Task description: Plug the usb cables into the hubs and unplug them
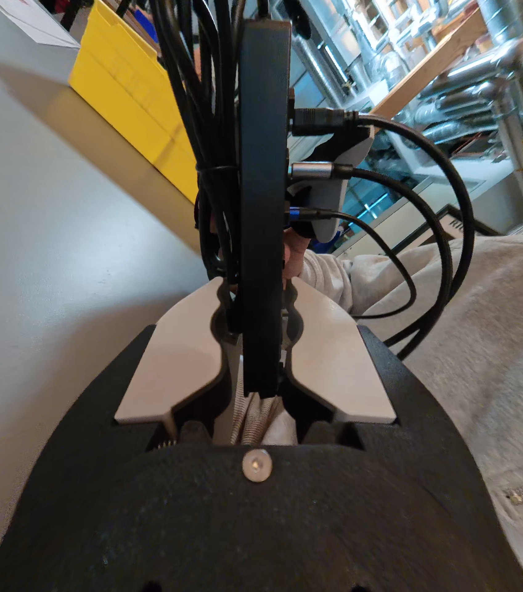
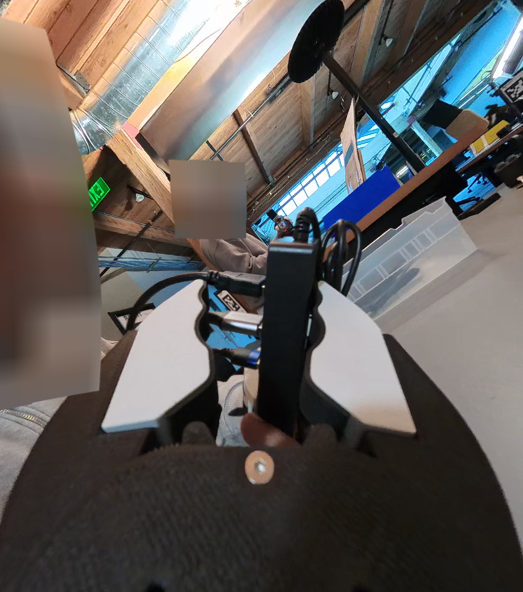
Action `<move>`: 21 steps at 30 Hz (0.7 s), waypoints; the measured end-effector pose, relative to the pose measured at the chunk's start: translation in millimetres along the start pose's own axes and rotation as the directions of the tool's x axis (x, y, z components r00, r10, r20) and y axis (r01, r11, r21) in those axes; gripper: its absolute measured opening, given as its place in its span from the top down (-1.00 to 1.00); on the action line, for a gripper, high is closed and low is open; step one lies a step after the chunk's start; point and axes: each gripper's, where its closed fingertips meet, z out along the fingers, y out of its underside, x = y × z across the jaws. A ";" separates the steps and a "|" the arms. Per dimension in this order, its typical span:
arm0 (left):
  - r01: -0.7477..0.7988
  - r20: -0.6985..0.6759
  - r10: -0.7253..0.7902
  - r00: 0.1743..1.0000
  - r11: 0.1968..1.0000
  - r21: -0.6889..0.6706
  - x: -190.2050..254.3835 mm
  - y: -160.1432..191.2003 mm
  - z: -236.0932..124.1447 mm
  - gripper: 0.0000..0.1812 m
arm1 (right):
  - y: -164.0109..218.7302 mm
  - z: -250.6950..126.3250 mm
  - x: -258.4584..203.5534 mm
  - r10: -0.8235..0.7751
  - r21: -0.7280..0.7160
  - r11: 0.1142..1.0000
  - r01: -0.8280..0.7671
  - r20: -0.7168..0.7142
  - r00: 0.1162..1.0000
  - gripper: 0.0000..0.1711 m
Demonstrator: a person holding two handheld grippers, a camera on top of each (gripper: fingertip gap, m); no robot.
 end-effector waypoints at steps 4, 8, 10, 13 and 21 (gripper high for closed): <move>0.068 -0.043 -0.065 0.997 0.995 0.072 -2.2 -13.1 -10.4 0.67 | -10.0 -3.4 -2.7 0.050 0.038 0.998 -0.051 0.034 0.998 0.25; 0.131 -0.080 -0.120 0.990 0.979 0.155 -7.2 -28.8 -25.9 0.67 | -15.2 -9.9 11.8 0.067 0.054 0.996 -0.065 -0.031 0.997 0.23; 0.165 -0.093 -0.149 0.984 0.966 0.200 -10.9 -36.5 -33.4 0.67 | -12.5 -12.4 25.0 0.076 0.033 0.997 -0.073 -0.104 0.992 0.24; 0.236 -0.139 -0.207 0.968 0.940 0.245 -15.0 -44.3 -42.2 0.67 | 4.9 -14.9 45.9 0.087 -0.049 0.994 -0.100 -0.214 0.973 0.24; 0.279 -0.155 -0.252 0.955 0.940 0.194 -15.4 -36.1 -35.5 0.67 | 49.6 -1.5 44.9 0.089 -0.245 0.959 -0.144 -0.220 0.971 0.24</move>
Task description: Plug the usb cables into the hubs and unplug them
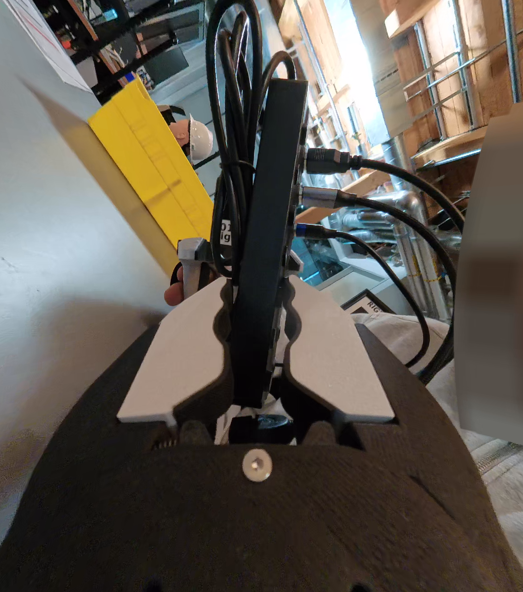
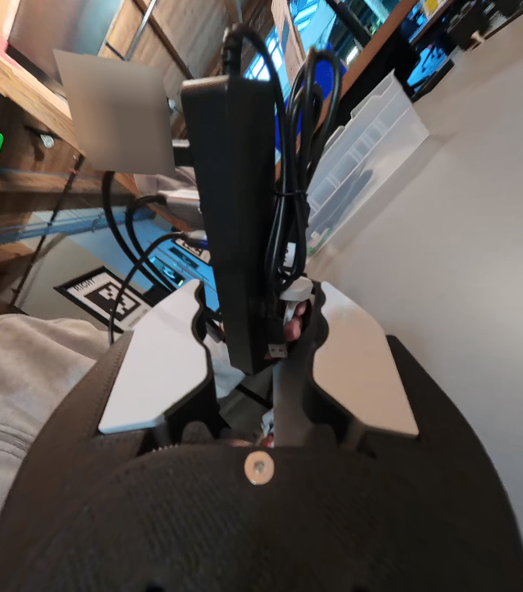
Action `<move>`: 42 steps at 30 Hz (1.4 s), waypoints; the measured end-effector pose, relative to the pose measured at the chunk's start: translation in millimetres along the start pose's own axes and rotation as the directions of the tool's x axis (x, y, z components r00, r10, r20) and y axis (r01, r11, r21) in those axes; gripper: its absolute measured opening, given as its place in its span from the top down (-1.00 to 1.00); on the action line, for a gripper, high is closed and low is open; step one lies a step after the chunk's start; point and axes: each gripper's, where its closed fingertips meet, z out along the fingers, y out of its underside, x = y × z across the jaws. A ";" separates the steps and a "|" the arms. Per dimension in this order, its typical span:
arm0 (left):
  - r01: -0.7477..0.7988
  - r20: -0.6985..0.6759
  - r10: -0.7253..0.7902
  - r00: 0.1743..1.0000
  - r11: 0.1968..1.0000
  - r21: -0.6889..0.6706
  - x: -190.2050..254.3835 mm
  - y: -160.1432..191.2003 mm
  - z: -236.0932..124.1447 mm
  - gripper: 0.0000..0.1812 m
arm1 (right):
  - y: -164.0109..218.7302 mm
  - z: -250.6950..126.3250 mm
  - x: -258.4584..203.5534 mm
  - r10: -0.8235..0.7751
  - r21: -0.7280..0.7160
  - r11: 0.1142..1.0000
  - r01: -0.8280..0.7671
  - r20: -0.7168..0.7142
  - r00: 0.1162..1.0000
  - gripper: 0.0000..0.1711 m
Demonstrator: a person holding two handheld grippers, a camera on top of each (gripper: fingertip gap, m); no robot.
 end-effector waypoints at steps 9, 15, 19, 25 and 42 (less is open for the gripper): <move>-0.063 0.070 0.069 0.995 0.995 -0.082 -4.8 13.1 8.4 0.59 | 12.1 0.4 0.1 -0.110 -0.111 0.988 0.105 -0.043 0.993 0.62; -0.043 -0.004 0.043 0.999 0.999 0.004 5.8 3.8 7.6 0.54 | -2.7 -3.2 -9.1 -0.065 -0.022 0.998 0.065 -0.001 0.998 0.64; -0.040 0.050 0.037 0.998 0.996 0.079 -3.3 -9.7 -2.1 0.48 | -27.0 -14.9 -13.8 -0.065 0.073 0.995 0.065 -0.009 0.998 0.65; -0.090 0.148 0.080 0.986 0.994 0.060 -15.9 -8.2 -5.3 0.48 | -120.2 -62.3 -40.3 -0.116 0.328 0.934 0.143 -0.100 0.988 0.65; -0.038 0.101 0.034 0.994 0.999 0.039 -13.4 0.6 1.7 0.49 | -253.3 -342.7 50.4 0.392 0.836 0.542 0.093 -0.349 0.851 0.65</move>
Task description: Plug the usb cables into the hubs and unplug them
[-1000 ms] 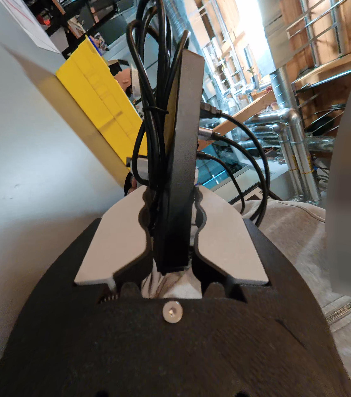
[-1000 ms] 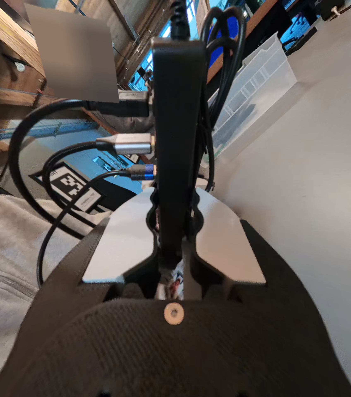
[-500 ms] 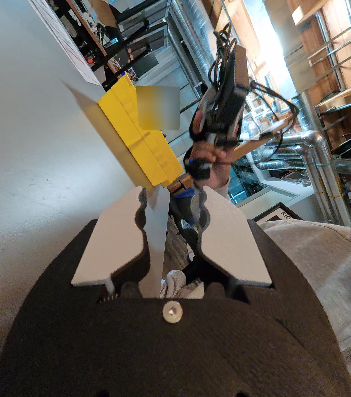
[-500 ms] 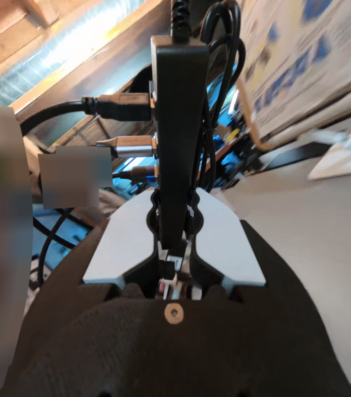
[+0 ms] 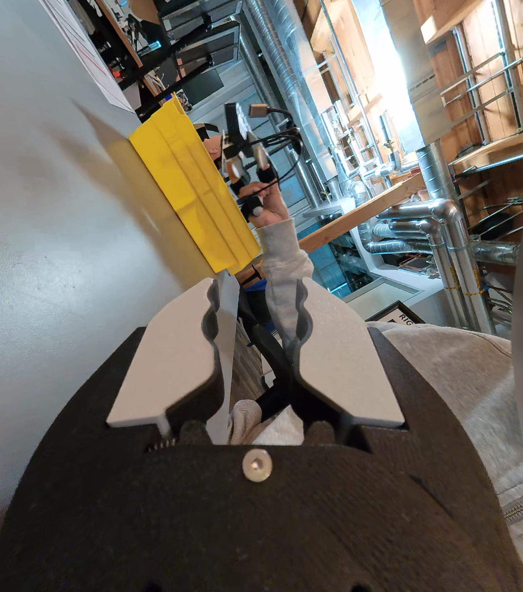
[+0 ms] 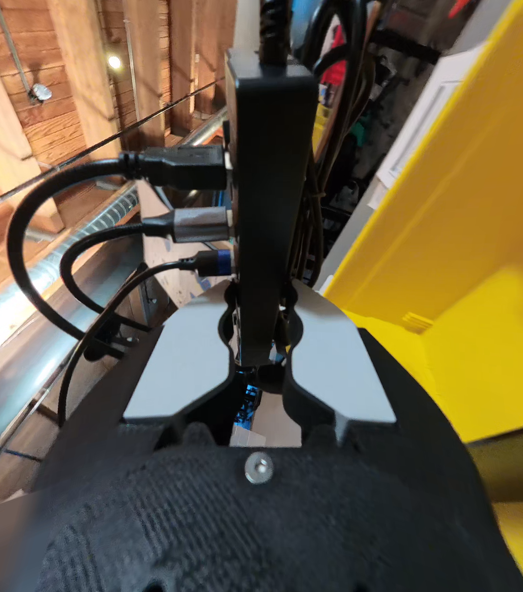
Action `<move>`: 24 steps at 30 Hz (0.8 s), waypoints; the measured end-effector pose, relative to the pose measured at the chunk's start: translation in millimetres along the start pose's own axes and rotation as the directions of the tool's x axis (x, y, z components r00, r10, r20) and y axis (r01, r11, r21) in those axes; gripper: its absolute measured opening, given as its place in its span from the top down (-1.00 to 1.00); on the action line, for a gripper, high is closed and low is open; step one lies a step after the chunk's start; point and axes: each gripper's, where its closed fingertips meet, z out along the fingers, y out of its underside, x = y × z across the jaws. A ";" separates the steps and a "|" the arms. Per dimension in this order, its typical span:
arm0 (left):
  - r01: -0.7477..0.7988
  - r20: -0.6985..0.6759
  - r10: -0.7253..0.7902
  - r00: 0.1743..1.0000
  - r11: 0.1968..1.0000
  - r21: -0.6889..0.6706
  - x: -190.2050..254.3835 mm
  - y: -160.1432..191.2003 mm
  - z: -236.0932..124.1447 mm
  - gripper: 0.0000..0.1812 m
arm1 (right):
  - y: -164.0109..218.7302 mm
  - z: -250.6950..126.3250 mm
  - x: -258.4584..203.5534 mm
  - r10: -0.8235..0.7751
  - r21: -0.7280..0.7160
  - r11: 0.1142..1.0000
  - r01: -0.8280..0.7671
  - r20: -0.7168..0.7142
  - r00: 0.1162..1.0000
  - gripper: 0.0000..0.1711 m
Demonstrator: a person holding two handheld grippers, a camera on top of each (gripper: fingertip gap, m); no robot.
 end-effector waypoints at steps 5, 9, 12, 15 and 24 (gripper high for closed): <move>0.013 -0.008 -0.013 1.000 1.000 -0.008 -0.1 1.7 2.2 0.49 | -6.2 9.1 49.1 0.109 0.035 0.994 -0.105 -0.145 0.983 0.64; 0.022 -0.015 -0.022 1.000 1.000 -0.011 0.3 2.1 2.3 0.49 | -6.9 11.0 55.4 0.083 0.031 0.996 -0.079 -0.221 0.972 0.64; 0.037 -0.024 -0.037 0.999 0.999 -0.007 0.2 1.2 1.7 0.49 | -3.7 11.9 60.4 0.036 -0.003 0.999 -0.039 -0.284 0.958 0.64; 0.047 -0.030 -0.047 0.998 0.999 0.000 0.4 -0.1 0.9 0.49 | -0.6 13.4 64.4 0.012 -0.027 0.999 -0.022 -0.330 0.944 0.64; 0.060 -0.041 -0.060 0.997 0.998 -0.015 2.2 3.1 2.2 0.51 | 12.0 16.4 70.4 -0.119 -0.178 0.983 0.047 -0.420 0.900 0.41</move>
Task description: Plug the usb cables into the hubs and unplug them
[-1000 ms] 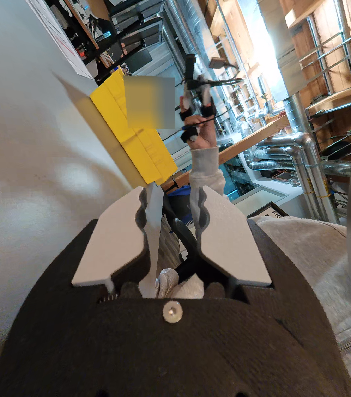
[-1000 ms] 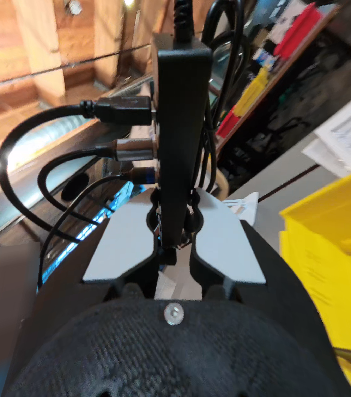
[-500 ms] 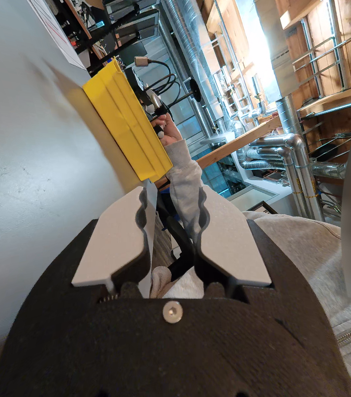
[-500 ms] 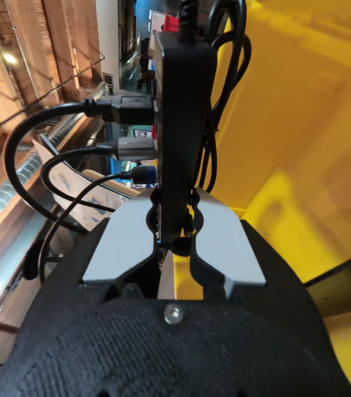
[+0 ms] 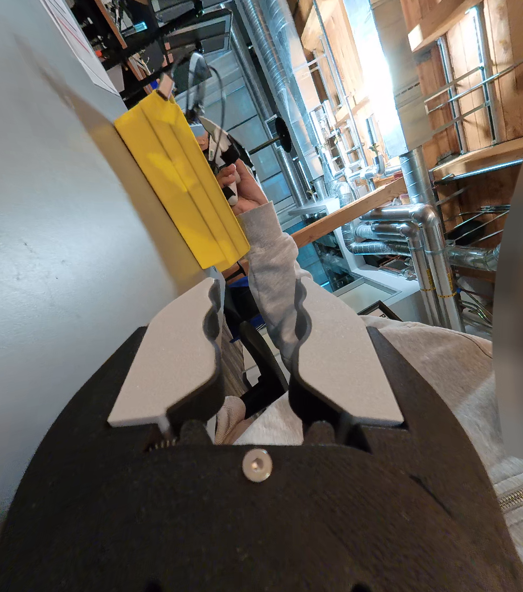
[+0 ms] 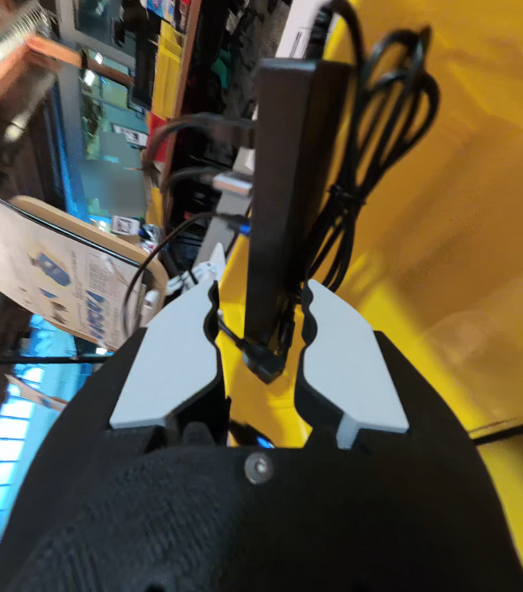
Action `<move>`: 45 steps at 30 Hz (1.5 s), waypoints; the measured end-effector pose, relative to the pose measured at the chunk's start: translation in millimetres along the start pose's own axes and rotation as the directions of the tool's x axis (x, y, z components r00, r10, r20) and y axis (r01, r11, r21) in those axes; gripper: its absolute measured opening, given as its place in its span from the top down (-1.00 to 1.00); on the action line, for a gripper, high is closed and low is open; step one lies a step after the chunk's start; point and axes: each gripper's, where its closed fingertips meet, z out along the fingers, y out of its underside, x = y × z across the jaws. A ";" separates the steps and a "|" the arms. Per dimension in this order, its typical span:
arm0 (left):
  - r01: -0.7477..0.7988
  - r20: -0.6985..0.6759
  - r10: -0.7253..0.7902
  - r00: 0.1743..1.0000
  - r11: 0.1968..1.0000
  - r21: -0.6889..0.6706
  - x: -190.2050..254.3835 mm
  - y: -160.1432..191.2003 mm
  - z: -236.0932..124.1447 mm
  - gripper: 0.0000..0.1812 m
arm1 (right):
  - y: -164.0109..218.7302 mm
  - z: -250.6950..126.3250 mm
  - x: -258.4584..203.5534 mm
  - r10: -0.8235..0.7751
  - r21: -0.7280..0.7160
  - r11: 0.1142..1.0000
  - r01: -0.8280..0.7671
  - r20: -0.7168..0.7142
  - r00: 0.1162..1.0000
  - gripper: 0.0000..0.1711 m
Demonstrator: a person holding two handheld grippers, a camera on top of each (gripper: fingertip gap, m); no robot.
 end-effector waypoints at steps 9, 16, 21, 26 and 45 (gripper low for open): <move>0.010 -0.002 -0.010 1.000 1.000 0.010 -0.7 -1.5 -0.4 0.52 | -0.6 -47.3 -29.6 -0.256 0.119 0.960 0.253 0.009 0.967 0.41; 0.013 0.003 -0.013 1.000 1.000 0.012 -1.9 -1.8 -0.4 0.52 | 16.6 -90.7 -45.6 -0.609 0.137 0.780 0.610 -0.060 0.791 0.51; 0.008 0.006 -0.008 1.000 1.000 0.008 -1.5 -0.6 -0.4 0.51 | 27.3 -112.7 -40.5 -0.811 0.160 0.485 0.860 -0.285 0.510 0.66; 0.008 0.001 -0.008 1.000 1.000 0.003 -0.5 0.4 -0.5 0.51 | -2.0 -160.1 -39.5 -0.783 0.266 0.261 0.928 -0.503 0.365 0.74; -0.006 -0.066 -0.003 0.998 0.992 -0.124 1.3 8.3 32.7 0.54 | -48.9 -199.0 120.7 -0.573 0.168 0.594 0.787 -0.598 0.560 0.64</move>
